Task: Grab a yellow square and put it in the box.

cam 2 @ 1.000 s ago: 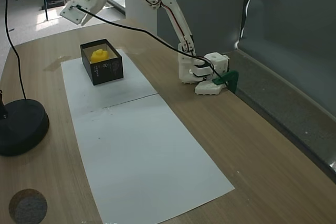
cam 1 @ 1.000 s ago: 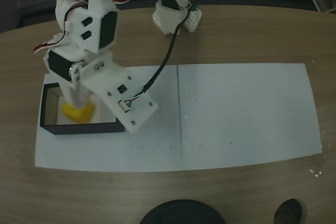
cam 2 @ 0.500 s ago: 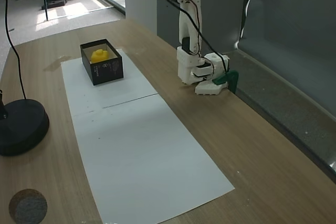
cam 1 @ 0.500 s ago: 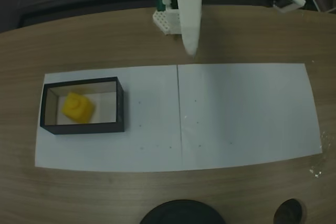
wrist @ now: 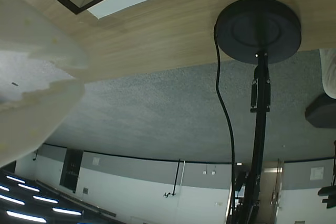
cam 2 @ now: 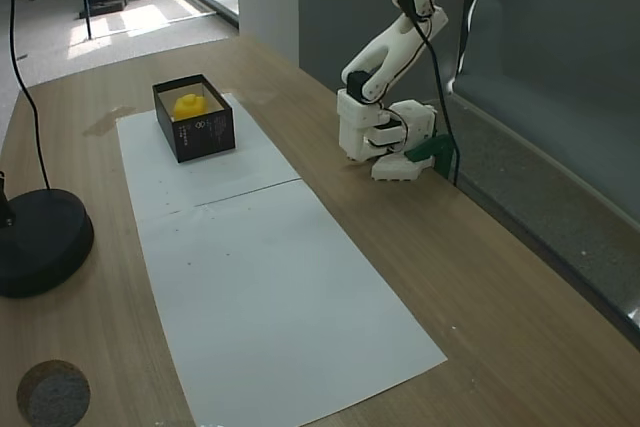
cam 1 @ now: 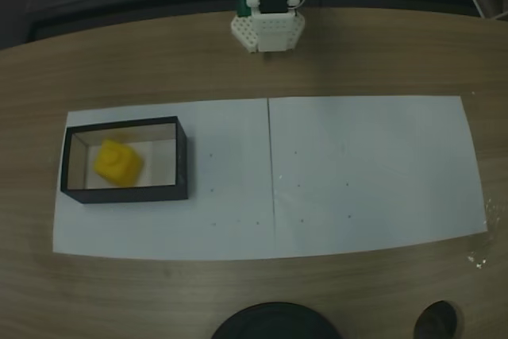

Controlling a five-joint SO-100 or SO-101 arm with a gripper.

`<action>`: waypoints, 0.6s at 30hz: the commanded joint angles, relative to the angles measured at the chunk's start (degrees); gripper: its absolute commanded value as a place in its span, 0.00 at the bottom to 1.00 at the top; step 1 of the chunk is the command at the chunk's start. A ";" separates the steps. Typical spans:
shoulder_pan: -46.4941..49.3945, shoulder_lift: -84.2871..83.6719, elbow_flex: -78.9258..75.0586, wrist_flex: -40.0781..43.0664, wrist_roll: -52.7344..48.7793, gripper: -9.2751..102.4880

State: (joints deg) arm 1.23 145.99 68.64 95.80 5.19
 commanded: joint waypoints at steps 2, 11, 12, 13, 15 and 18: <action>0.35 14.77 13.80 -6.42 0.00 0.08; 0.62 42.28 46.41 -17.05 0.00 0.08; 0.62 44.56 49.13 -18.37 -0.26 0.08; 0.35 46.58 51.77 -19.34 -1.32 0.08; 0.09 50.27 57.13 -21.80 -3.08 0.08; 0.09 53.53 65.13 -25.40 -3.60 0.08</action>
State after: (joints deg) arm 1.32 197.58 130.87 73.56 1.85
